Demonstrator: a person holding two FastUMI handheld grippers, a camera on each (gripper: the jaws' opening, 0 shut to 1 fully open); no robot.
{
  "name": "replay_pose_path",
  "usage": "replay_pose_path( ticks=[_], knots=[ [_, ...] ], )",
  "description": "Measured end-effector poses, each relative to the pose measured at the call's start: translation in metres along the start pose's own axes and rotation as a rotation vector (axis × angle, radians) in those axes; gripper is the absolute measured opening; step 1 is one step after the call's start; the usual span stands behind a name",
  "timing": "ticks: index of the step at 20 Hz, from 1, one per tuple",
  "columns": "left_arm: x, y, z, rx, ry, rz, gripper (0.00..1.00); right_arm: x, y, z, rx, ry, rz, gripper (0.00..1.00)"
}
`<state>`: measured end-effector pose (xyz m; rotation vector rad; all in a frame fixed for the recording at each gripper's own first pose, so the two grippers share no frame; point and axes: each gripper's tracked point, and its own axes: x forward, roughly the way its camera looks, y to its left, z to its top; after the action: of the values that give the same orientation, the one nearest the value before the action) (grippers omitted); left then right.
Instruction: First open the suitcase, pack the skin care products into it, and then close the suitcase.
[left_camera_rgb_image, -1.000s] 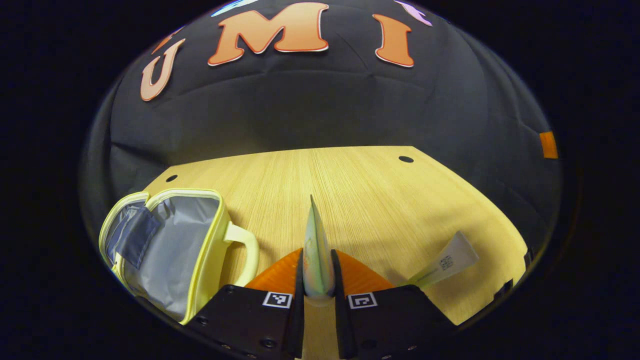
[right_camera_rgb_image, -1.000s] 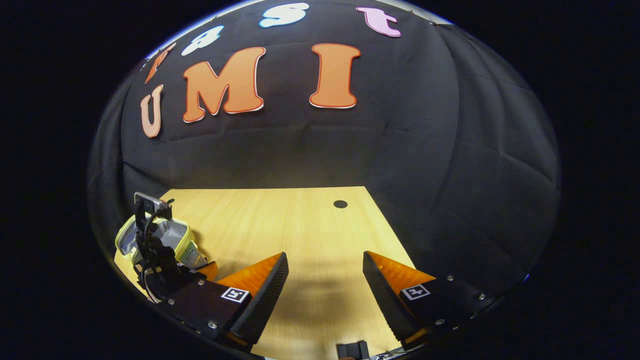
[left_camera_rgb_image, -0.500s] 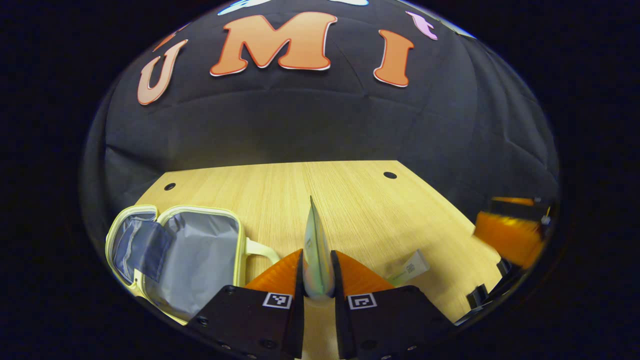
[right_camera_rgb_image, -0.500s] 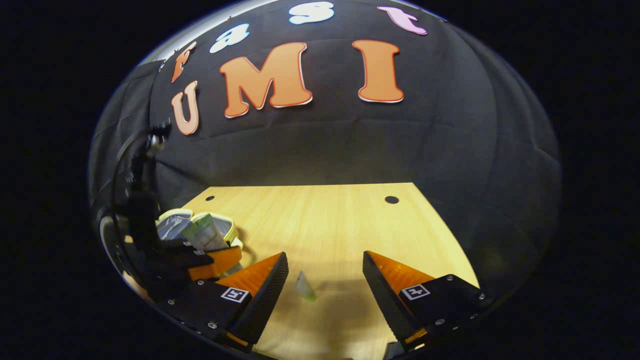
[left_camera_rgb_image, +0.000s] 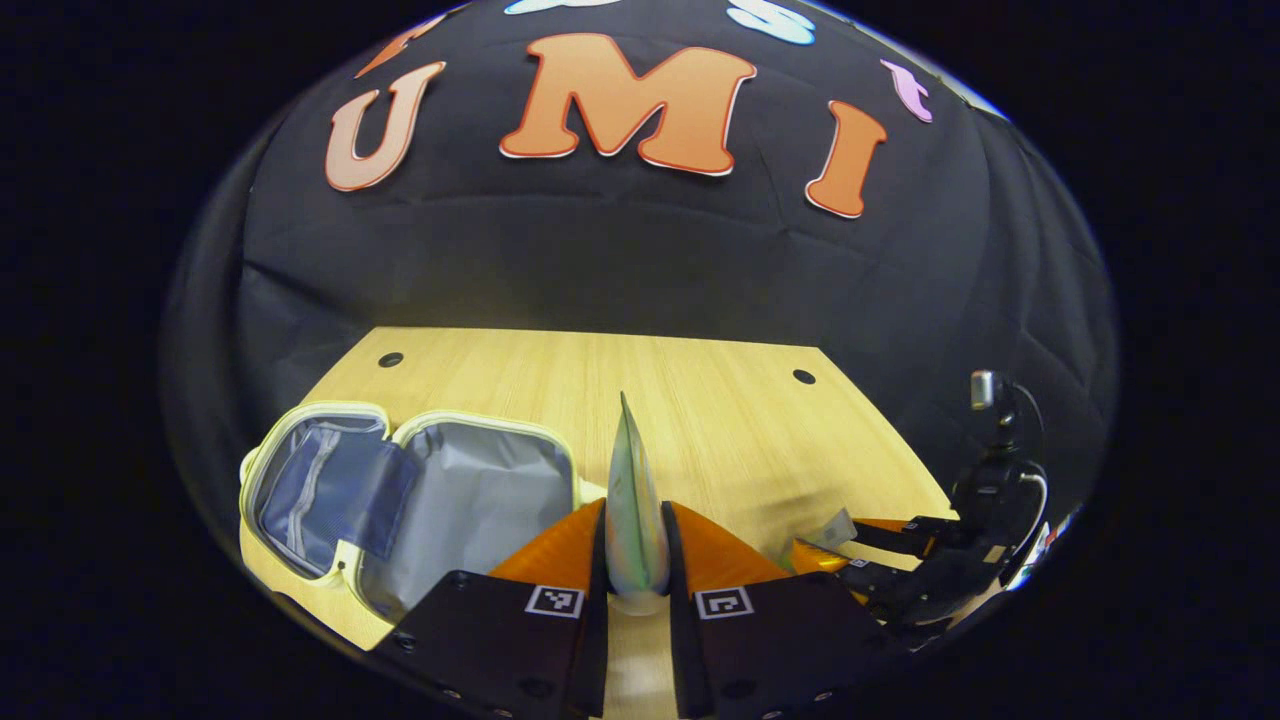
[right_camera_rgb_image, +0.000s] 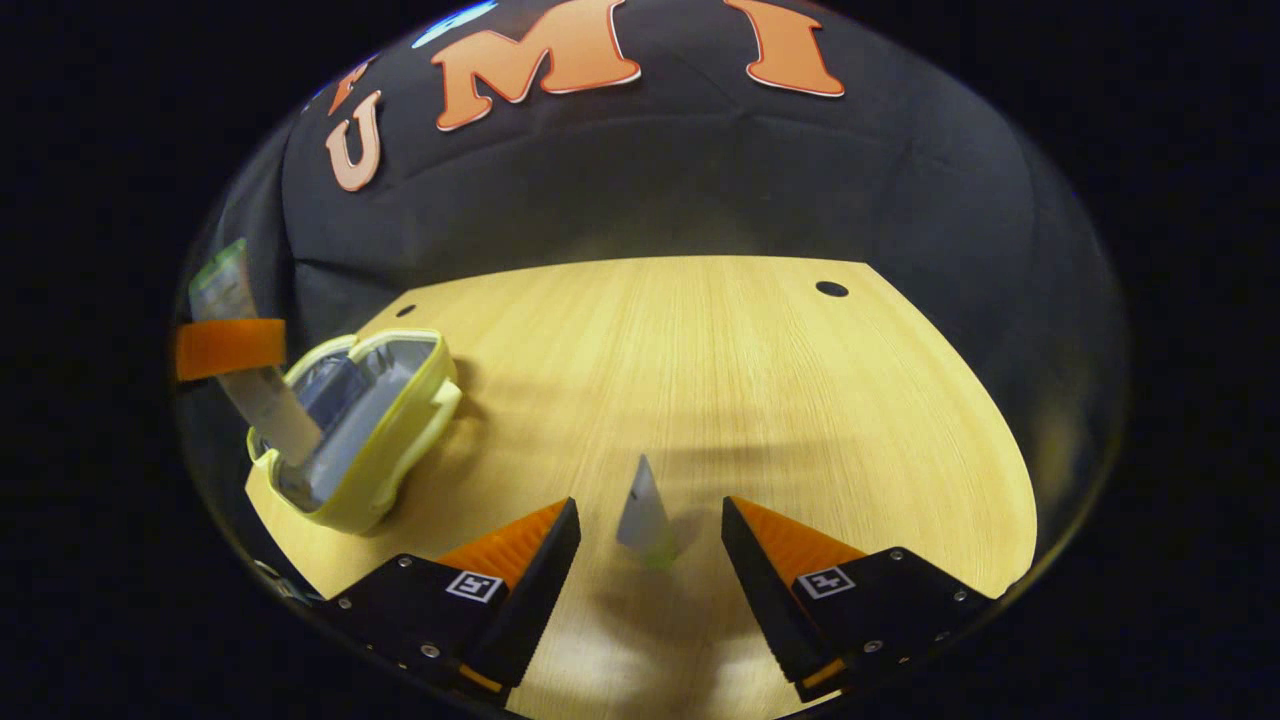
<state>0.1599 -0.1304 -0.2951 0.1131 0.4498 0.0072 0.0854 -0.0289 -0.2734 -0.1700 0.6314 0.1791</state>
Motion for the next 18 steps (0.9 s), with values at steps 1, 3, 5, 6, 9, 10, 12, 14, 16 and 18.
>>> replay_pose_path(
  ticks=[1,3,5,6,9,10,12,14,16,18],
  knots=[
    [-0.002,0.006,-0.001,-0.010,0.007,0.002,0.26,0.004,-0.001,-0.004,-0.004,0.012,-0.013,0.89],
    [-0.005,0.016,-0.003,-0.015,0.021,0.013,0.26,0.015,-0.004,-0.014,-0.004,0.061,-0.043,0.71],
    [-0.005,0.027,-0.003,-0.007,0.034,0.020,0.26,0.021,-0.001,-0.023,0.033,0.106,-0.040,0.59],
    [-0.005,0.031,-0.003,-0.004,0.034,0.019,0.26,0.020,-0.001,-0.020,0.049,0.105,-0.048,0.46],
    [-0.009,0.043,0.000,-0.009,0.045,0.018,0.26,0.020,0.003,-0.020,0.077,0.146,-0.033,0.27],
    [-0.012,0.045,0.003,-0.013,0.050,0.012,0.26,0.015,0.006,-0.015,0.098,0.150,-0.018,0.30],
    [-0.019,0.054,0.011,-0.020,0.070,-0.011,0.26,0.000,0.018,-0.006,0.141,0.157,0.027,0.30],
    [-0.025,0.070,0.016,-0.019,0.117,-0.025,0.26,-0.016,0.030,0.004,0.166,0.162,0.074,0.30],
    [-0.025,0.088,0.023,0.013,0.156,-0.048,0.26,-0.029,0.038,0.018,0.191,0.156,0.109,0.30],
    [-0.022,0.112,0.012,0.061,0.261,-0.054,0.26,-0.042,0.048,0.033,0.233,0.147,0.155,0.30]
  ],
)
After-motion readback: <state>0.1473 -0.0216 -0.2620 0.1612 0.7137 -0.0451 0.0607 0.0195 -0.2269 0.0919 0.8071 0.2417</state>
